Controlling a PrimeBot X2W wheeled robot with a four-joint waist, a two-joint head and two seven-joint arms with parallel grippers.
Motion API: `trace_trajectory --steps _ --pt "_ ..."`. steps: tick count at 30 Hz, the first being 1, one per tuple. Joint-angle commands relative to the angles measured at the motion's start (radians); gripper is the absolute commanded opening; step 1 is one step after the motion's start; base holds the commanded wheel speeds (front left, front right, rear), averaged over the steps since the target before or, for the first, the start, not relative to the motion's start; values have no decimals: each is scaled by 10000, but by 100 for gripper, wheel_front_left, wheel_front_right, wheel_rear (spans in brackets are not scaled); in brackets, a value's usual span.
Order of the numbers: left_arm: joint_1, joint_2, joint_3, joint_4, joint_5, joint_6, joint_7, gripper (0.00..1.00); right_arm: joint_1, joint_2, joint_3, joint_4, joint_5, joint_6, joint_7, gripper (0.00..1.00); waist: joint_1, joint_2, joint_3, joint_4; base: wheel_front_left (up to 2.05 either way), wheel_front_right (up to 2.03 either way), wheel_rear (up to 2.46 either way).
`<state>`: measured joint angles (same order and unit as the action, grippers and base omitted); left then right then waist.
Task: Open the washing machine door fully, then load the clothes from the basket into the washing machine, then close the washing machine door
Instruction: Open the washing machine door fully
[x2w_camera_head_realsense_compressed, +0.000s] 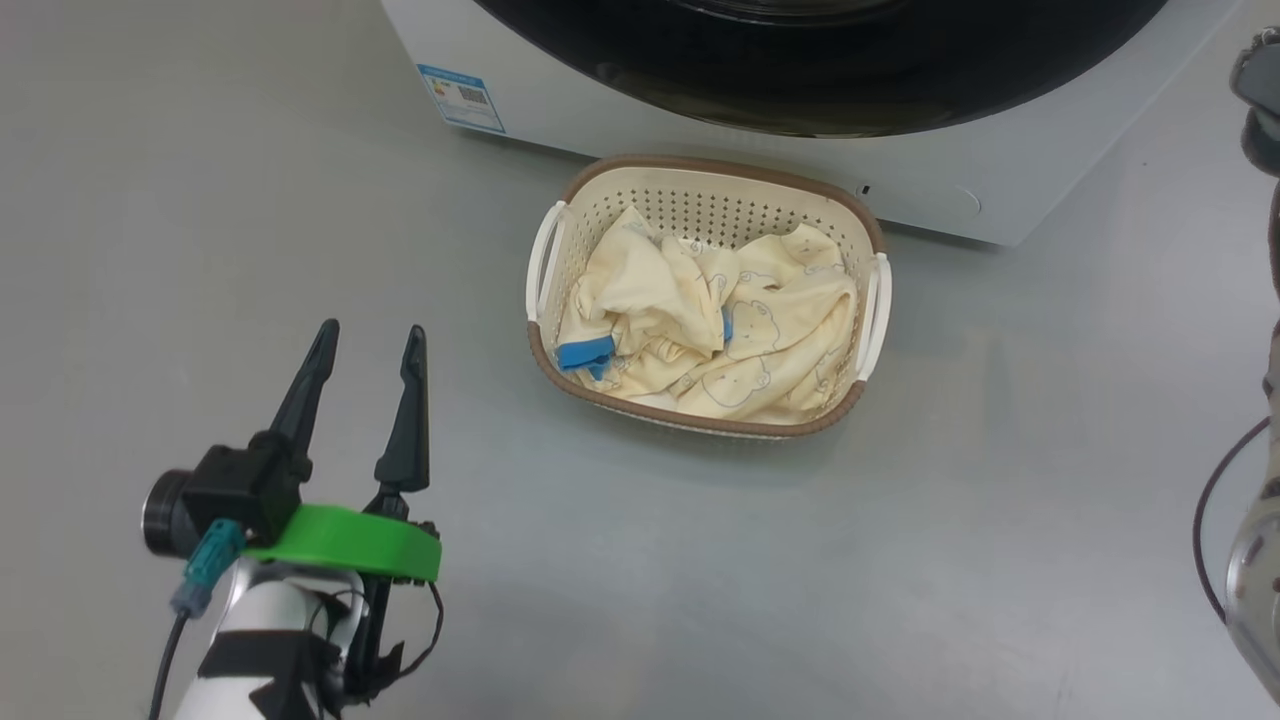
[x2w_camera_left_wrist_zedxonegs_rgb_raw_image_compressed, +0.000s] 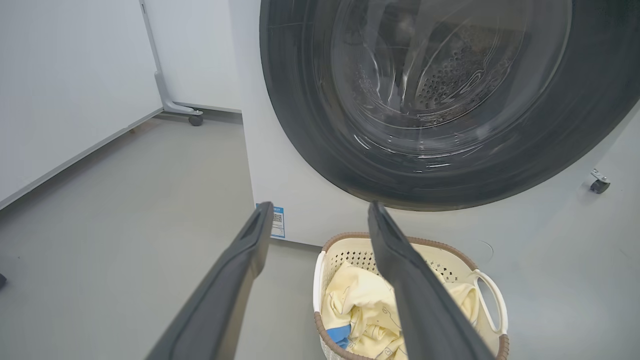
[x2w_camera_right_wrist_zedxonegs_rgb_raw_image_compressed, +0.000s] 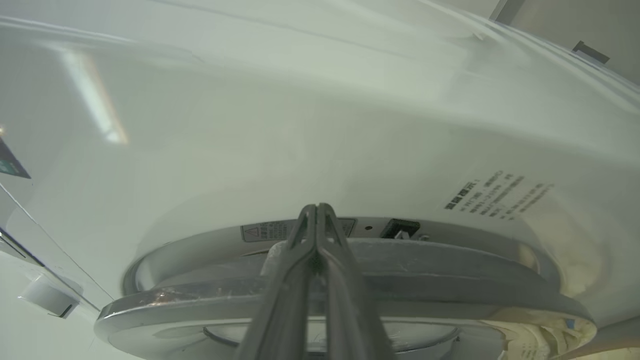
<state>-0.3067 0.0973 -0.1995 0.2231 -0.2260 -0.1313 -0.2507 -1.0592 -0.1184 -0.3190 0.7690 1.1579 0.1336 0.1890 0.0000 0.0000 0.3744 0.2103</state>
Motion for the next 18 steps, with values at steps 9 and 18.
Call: trace_trajectory --steps 9,18 --pt "-370 44 277 -312 -123 6 -111 100 -1260 -66 21 305 53 -29 595 0 0 0 331 183 0 0 0" --pt "-425 -49 277 -256 -206 6 -111 100 -1488 -46 -107 777 150 -29 1301 0 0 0 375 318 0 0 0"
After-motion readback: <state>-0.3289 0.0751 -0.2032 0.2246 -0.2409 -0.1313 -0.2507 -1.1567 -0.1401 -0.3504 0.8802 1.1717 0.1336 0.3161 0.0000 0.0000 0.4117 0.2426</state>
